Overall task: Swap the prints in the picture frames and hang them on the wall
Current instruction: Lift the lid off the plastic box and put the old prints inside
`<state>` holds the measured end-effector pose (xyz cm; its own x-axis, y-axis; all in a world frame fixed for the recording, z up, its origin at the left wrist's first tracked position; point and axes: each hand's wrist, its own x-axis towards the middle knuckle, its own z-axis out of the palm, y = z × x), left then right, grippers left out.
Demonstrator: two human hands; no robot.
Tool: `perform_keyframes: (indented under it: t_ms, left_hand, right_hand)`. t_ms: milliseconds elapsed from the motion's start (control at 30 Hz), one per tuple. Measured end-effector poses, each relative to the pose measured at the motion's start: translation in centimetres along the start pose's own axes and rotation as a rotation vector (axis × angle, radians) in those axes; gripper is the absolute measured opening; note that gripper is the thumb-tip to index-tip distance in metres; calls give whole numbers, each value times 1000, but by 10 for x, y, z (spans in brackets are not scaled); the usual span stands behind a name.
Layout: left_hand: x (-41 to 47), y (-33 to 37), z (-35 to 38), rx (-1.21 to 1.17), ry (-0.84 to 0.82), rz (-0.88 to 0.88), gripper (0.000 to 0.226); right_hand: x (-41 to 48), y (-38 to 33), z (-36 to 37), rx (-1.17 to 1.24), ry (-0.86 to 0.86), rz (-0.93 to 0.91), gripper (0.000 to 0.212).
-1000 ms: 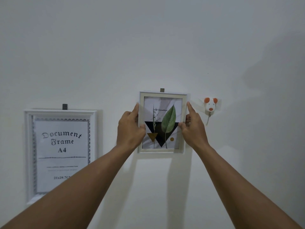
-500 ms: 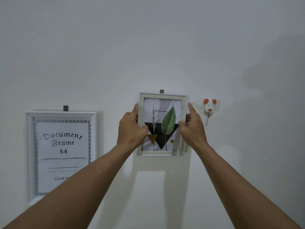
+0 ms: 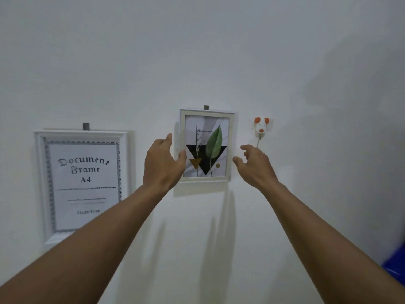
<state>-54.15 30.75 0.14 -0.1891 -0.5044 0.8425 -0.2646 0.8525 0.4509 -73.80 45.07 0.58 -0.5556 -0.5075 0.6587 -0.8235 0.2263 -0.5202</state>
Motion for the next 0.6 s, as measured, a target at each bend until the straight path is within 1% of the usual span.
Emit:
perform_keyframes:
  t_ms: [100,200,400,600]
  left_hand:
    - [-36,2,-23,-3,-65,15,50]
    - [-82,-1,-45,-2,-184,-19,43]
    - [-184,-43,-61,42,-494,-198,40]
    - [-281,-96,-48,96,-743,-384,41]
  right_hand:
    - [-36,-8,-9,-80,-71,53,52]
    - [-81,-14,-11,-161,-219,129,50]
    - [-185,1,24,-283,-542,227,55]
    - [-275,56,81,-296,-740,349,53]
